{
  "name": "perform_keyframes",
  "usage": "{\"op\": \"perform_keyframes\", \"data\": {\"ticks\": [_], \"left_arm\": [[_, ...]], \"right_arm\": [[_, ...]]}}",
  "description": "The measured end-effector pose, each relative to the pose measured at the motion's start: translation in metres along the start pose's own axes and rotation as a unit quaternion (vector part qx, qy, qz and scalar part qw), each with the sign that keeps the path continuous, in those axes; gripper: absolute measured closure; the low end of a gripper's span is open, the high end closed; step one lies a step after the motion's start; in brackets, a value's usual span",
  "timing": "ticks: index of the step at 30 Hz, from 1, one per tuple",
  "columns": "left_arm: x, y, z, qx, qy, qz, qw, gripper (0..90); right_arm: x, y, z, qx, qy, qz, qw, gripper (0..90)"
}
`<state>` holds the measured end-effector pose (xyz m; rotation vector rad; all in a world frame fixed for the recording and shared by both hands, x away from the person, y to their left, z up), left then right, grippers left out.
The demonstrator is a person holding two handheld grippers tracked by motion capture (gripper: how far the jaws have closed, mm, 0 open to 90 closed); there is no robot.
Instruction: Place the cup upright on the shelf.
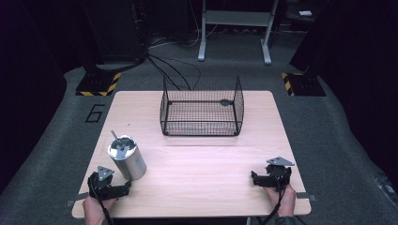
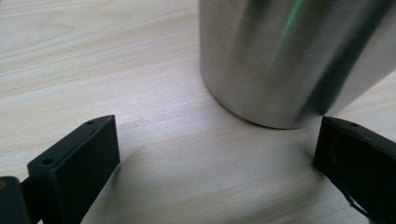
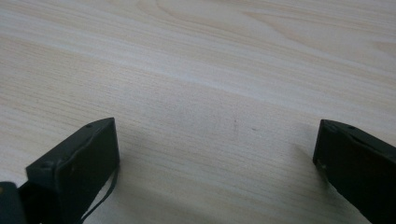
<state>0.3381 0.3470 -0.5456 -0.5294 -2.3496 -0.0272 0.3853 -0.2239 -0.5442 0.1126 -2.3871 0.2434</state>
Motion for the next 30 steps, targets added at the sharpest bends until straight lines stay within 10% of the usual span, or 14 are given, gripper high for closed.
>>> {"op": "perform_keyframes", "data": {"ticks": [14, 30], "left_arm": [[0.034, -0.012, -0.012, 0.012, -0.056, 0.042, 0.9974, 0.0], [0.054, -0.034, -0.042, -0.003, -0.150, 0.068, 0.9862, 0.0]], "right_arm": [[0.000, 0.000, 0.000, -0.001, -0.001, 0.000, 1.0000, 0.0], [0.000, 0.000, 0.000, -0.002, 0.000, 0.000, 1.0000, 0.2]]}}
Point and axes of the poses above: each handheld gripper's, and its own axes: x roughly backward along the jaws, z roughly out of its underside, y roughly to its left, the point moved 2 cm from there along -x, roughly forward along the jaws, and after that the axes turned 12 degrees about z, right-handed, at the moved point
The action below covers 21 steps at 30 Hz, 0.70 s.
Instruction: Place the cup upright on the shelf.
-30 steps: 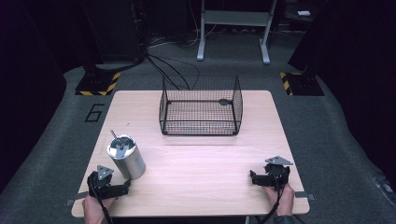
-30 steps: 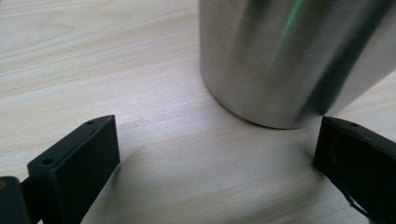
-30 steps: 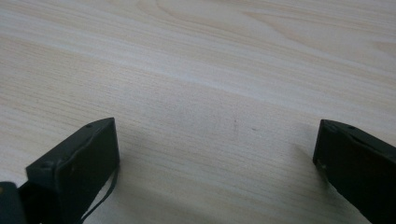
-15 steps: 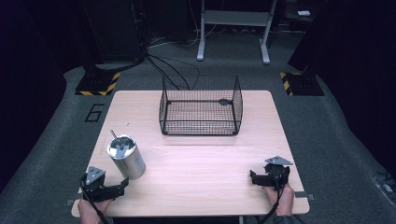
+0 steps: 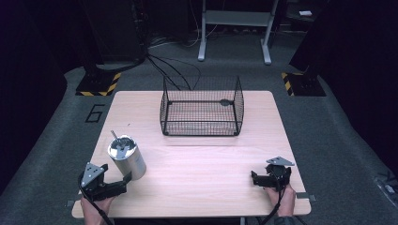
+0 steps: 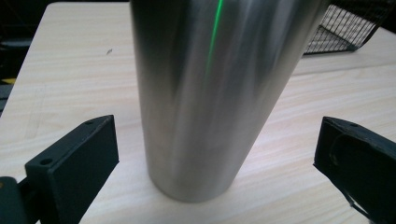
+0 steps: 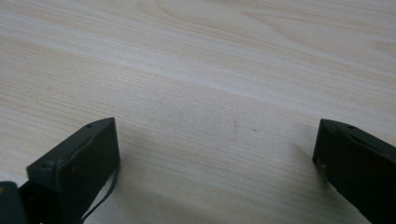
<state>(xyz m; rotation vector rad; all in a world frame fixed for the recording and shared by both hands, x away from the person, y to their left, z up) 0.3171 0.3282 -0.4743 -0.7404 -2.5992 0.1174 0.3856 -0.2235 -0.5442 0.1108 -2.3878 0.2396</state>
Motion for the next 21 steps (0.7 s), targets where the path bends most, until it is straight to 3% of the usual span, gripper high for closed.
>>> {"op": "perform_keyframes", "data": {"ticks": [7, 11, 21], "left_arm": [[-0.005, -0.002, -0.016, -0.011, -0.019, -0.010, 0.9997, 0.0], [-0.008, 0.001, -0.018, -0.004, -0.028, -0.013, 0.9995, 0.0], [-0.018, 0.002, -0.027, -0.010, -0.043, -0.016, 0.9989, 0.0]], "right_arm": [[0.000, 0.000, 0.000, -0.001, -0.003, -0.001, 1.0000, 0.6], [0.000, 0.000, 0.000, 0.000, -0.004, -0.001, 1.0000, 0.6], [0.000, 0.000, 0.000, 0.001, -0.001, 0.000, 1.0000, 0.9]]}}
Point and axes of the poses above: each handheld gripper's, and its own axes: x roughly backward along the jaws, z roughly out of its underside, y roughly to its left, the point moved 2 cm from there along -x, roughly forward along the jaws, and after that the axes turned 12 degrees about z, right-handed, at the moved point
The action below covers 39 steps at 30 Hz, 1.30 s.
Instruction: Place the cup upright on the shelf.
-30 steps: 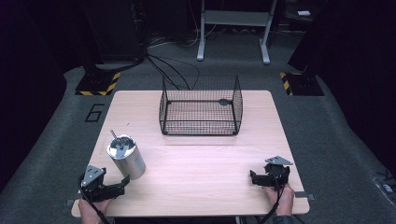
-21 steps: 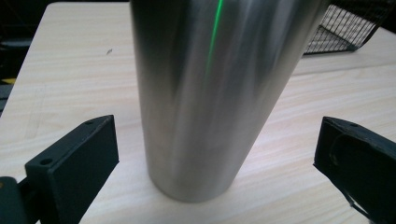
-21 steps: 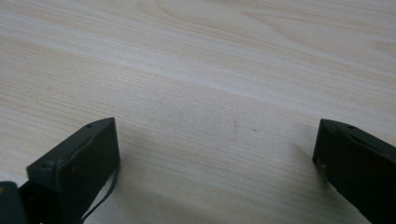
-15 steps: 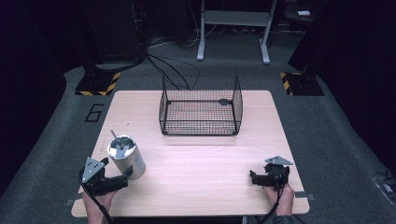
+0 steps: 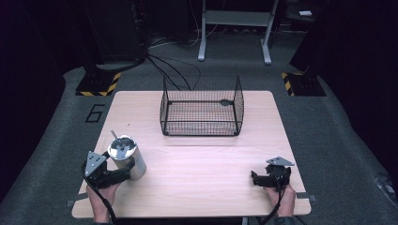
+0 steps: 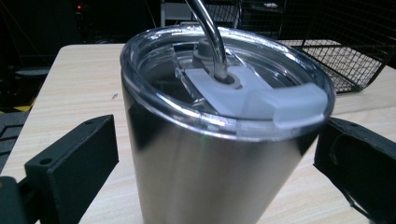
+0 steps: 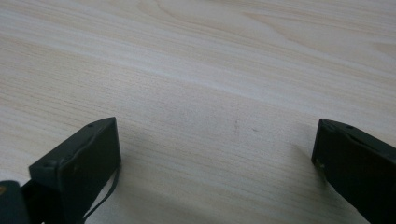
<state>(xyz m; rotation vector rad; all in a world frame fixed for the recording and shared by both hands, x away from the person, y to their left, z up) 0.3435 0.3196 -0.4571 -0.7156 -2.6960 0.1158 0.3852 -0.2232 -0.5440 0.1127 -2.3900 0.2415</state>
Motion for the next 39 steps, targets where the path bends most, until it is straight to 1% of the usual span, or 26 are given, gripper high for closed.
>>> {"op": "perform_keyframes", "data": {"ticks": [3, 4, 5, 7, 9, 10, 12, 13, 26, 29, 30, 34, 35, 36, 39], "left_arm": [[-0.002, 0.000, -0.001, -0.001, -0.004, 0.000, 1.0000, 0.0], [-0.003, -0.001, -0.002, -0.001, -0.010, -0.002, 0.9999, 0.0], [-0.004, 0.000, -0.003, -0.001, -0.007, -0.001, 1.0000, 0.0], [-0.007, 0.000, -0.004, 0.001, -0.010, -0.002, 0.9999, 0.0], [-0.009, 0.001, -0.005, 0.001, -0.011, 0.003, 0.9999, 0.0], [-0.011, 0.001, -0.005, -0.001, -0.014, -0.001, 0.9999, 0.0], [-0.014, 0.000, -0.006, 0.000, -0.016, -0.001, 0.9999, 0.0], [-0.016, 0.001, -0.006, 0.000, -0.021, -0.003, 0.9998, 0.0], [-0.027, 0.002, -0.007, 0.002, -0.031, -0.010, 0.9995, 0.0], [-0.030, 0.002, -0.006, 0.004, -0.034, -0.016, 0.9993, 0.0], [-0.032, 0.001, -0.006, 0.006, -0.037, -0.024, 0.9990, 0.0], [-0.035, 0.001, -0.005, 0.008, -0.037, -0.030, 0.9988, 0.0], [-0.035, 0.001, -0.005, 0.007, -0.034, -0.033, 0.9989, 0.0], [-0.036, 0.000, -0.005, 0.006, -0.039, -0.034, 0.9986, 0.4], [-0.035, -0.001, -0.005, 0.003, -0.038, -0.039, 0.9985, 1.3]], "right_arm": [[0.000, 0.000, 0.000, 0.000, 0.000, 0.000, 1.0000, 0.9], [0.000, 0.000, 0.000, 0.000, -0.001, -0.001, 1.0000, 0.9], [0.000, 0.000, 0.000, 0.000, 0.000, 0.000, 1.0000, 0.9], [0.000, 0.000, 0.000, 0.000, 0.000, 0.000, 1.0000, 0.9], [0.000, 0.000, 0.000, 0.000, 0.000, 0.000, 1.0000, 0.9], [0.000, 0.000, 0.000, 0.000, 0.000, 0.001, 1.0000, 0.9], [0.000, 0.000, 0.000, 0.000, 0.000, 0.001, 1.0000, 0.9], [0.000, 0.000, 0.000, 0.000, -0.001, 0.001, 1.0000, 0.9], [0.001, 0.000, 0.000, 0.002, 0.000, 0.002, 1.0000, 1.0], [0.000, 0.000, 0.000, 0.001, -0.001, 0.001, 1.0000, 1.1], [0.000, 0.000, 0.000, 0.000, -0.001, 0.001, 1.0000, 1.1], [0.001, 0.000, 0.000, 0.001, 0.000, 0.002, 1.0000, 1.0], [0.001, 0.000, 0.000, 0.001, 0.000, 0.002, 1.0000, 1.0], [0.000, 0.000, 0.000, 0.001, -0.001, 0.002, 1.0000, 1.0], [0.001, 0.000, 0.000, 0.001, 0.000, 0.002, 1.0000, 1.1]]}}
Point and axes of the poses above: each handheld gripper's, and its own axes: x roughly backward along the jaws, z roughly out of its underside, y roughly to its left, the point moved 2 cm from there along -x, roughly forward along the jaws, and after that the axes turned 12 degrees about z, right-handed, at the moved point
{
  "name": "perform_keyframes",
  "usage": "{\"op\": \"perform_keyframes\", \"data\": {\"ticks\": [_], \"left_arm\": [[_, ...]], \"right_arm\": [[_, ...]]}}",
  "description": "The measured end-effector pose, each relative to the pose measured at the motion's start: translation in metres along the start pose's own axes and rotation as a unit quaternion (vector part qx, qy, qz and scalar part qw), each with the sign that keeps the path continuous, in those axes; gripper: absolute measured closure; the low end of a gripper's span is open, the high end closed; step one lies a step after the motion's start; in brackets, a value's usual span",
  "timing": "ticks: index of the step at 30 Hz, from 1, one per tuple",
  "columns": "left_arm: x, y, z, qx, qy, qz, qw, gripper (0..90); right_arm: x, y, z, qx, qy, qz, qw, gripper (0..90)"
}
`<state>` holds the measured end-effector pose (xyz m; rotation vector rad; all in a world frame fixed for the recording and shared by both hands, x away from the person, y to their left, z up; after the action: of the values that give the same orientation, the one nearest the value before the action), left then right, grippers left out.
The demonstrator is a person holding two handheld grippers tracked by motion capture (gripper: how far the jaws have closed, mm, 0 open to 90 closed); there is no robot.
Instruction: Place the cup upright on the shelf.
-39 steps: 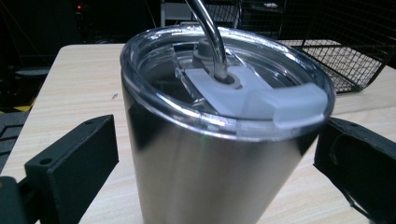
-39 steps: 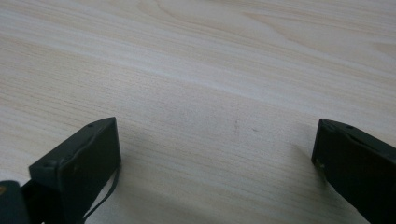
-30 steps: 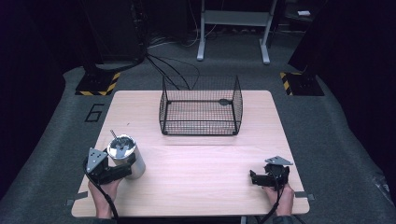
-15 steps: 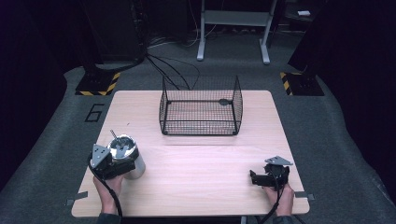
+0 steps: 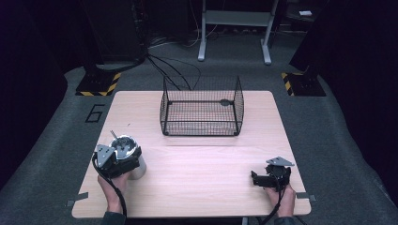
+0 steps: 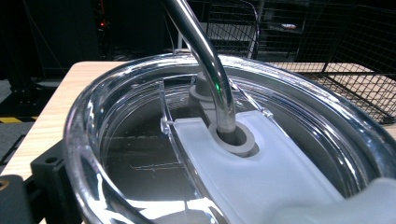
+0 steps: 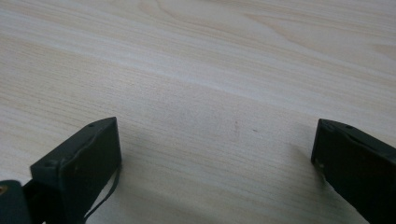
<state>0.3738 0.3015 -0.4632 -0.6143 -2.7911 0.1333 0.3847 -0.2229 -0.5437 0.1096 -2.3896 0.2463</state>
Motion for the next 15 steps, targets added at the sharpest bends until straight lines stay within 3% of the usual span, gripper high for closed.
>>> {"op": "perform_keyframes", "data": {"ticks": [15], "left_arm": [[0.0002, 0.0024, -0.0024, -0.009, 0.012, 0.004, 0.9999, 2.2]], "right_arm": [[-0.0002, 0.0002, 0.0000, 0.001, -0.003, 0.001, 1.0000, 1.1]]}}
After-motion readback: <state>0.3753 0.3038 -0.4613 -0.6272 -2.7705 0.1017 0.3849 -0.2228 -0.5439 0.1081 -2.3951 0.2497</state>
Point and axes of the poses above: each handheld gripper's, and its own axes: x roughly backward along the jaws, z roughly out of its underside, y roughly to its left, the point moved 2 cm from there along -x, roughly forward along the jaws, and after that the axes turned 12 degrees about z, right-handed, at the moved point
